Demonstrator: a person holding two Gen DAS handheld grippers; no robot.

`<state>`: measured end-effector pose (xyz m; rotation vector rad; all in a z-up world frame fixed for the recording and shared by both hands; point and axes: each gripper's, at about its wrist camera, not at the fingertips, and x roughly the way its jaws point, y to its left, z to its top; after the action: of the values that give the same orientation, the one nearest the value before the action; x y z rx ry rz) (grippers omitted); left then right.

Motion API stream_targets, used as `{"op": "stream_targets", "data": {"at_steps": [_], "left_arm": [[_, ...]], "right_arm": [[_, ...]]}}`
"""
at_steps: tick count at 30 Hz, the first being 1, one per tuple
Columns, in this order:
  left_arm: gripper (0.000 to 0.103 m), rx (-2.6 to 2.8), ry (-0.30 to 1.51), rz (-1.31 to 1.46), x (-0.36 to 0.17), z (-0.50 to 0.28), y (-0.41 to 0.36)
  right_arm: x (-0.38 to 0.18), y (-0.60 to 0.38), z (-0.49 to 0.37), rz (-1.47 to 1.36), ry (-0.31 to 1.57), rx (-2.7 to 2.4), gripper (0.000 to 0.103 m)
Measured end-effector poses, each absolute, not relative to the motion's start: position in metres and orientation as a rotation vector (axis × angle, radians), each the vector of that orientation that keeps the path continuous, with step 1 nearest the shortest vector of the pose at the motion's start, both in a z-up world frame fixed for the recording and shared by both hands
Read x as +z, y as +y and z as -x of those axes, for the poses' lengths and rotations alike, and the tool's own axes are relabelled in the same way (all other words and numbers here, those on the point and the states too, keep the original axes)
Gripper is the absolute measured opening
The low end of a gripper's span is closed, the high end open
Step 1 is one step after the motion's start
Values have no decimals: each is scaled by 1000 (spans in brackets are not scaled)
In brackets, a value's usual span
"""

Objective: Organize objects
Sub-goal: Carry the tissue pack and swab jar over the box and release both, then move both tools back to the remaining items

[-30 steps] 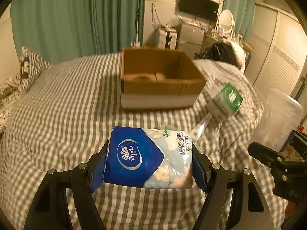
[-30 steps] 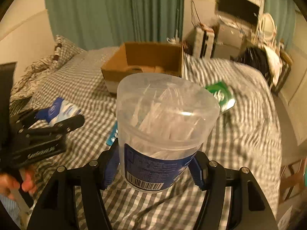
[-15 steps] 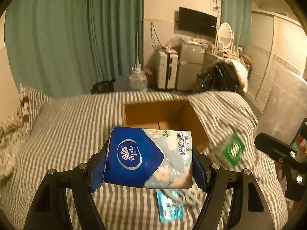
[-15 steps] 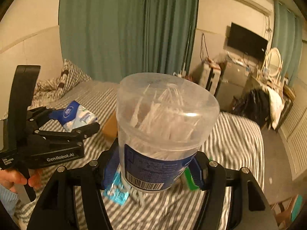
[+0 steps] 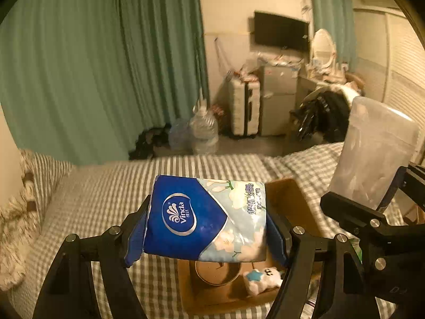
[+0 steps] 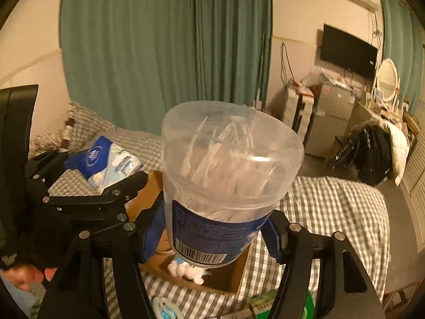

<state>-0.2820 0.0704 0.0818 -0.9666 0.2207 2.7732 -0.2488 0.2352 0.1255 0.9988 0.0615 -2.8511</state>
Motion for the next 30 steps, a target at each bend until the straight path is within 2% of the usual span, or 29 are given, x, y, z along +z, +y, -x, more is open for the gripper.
{"op": "stream_targets", "data": {"at_steps": [8, 13, 15, 16, 17, 18, 19, 20, 24, 30], "left_arm": [[76, 2713, 205, 1129, 4, 314, 65], [77, 2693, 178, 1123, -7, 312, 66], [82, 2677, 154, 1105, -1, 308, 68], [86, 2672, 133, 1085, 5, 306, 66], [97, 2678, 124, 1072, 11, 302, 65], [103, 2700, 123, 1051, 21, 296, 65], [103, 2721, 125, 1027, 27, 292, 63], [103, 2736, 134, 1005, 35, 288, 63], [103, 2777, 173, 970, 71, 259, 61], [103, 2816, 140, 883, 132, 201, 46]], "right_arm": [[56, 254, 291, -1180, -64, -2784, 64], [34, 262, 295, -1219, -165, -2740, 64], [35, 263, 294, -1217, -182, -2737, 64], [39, 266, 294, -1205, -181, -2747, 64], [47, 267, 290, -1182, -177, -2772, 67], [55, 269, 285, -1151, -171, -2797, 71], [65, 270, 281, -1126, -167, -2819, 81], [75, 271, 274, -1097, -170, -2837, 83], [121, 276, 241, -1001, -175, -2876, 85], [180, 275, 169, -942, -128, -2912, 89]]}}
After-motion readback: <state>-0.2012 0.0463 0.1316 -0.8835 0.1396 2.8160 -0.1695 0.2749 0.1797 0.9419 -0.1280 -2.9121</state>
